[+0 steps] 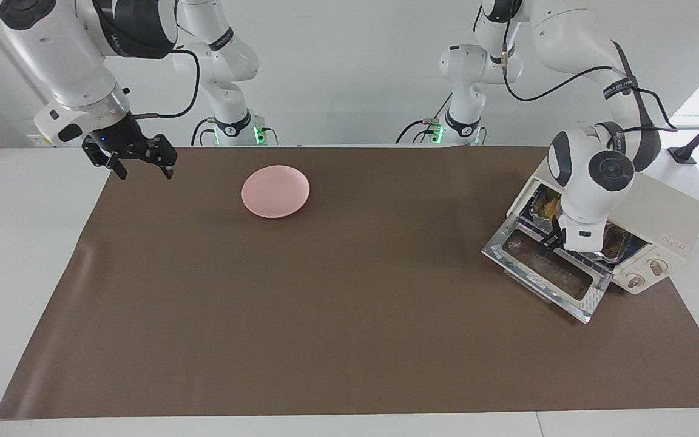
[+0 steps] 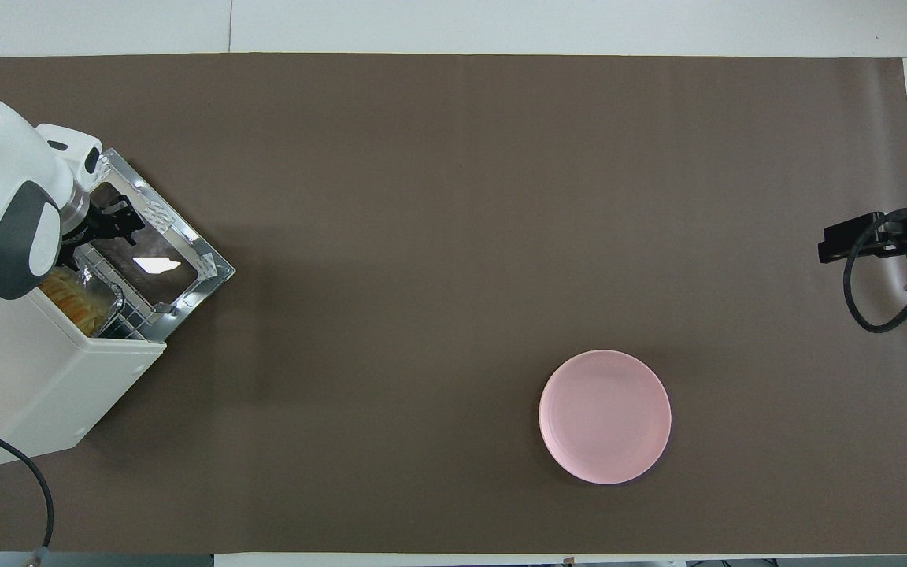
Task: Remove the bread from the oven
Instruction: 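Reach the left gripper into the oven and grasp the foil tray, then pull the foil tray out of the oven with the left gripper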
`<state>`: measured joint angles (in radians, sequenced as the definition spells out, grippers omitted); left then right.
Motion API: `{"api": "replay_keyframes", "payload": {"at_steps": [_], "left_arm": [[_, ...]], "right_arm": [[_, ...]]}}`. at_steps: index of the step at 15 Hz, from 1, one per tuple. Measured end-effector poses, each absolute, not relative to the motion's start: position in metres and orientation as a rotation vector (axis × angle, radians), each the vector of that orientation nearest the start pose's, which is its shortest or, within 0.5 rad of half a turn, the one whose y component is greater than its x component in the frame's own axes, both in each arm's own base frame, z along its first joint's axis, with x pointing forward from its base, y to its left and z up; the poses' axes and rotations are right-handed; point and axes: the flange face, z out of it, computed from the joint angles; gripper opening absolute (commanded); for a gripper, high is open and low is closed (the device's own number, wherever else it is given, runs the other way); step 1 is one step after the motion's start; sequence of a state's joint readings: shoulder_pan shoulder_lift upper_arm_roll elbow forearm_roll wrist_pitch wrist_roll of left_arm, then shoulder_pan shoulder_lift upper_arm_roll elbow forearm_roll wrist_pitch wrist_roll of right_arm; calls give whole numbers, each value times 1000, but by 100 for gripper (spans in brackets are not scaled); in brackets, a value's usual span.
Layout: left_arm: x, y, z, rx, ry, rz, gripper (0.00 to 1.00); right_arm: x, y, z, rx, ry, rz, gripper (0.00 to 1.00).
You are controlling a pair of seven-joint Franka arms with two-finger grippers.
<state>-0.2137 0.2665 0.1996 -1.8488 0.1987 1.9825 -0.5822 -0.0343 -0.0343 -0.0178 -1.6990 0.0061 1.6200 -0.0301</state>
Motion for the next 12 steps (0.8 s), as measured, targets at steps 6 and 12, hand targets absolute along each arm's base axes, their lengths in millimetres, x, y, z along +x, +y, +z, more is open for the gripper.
{"api": "replay_keyframes", "payload": {"at_steps": [6,12], "left_arm": [[606,-3,375,-2812,-669,62,0],[619,-112,413,-2921,-450,-98,0]], "right_arm": [[544,-28,587,-3132,35,70,100],[544,-28,587,-3132,35,70,100]]}}
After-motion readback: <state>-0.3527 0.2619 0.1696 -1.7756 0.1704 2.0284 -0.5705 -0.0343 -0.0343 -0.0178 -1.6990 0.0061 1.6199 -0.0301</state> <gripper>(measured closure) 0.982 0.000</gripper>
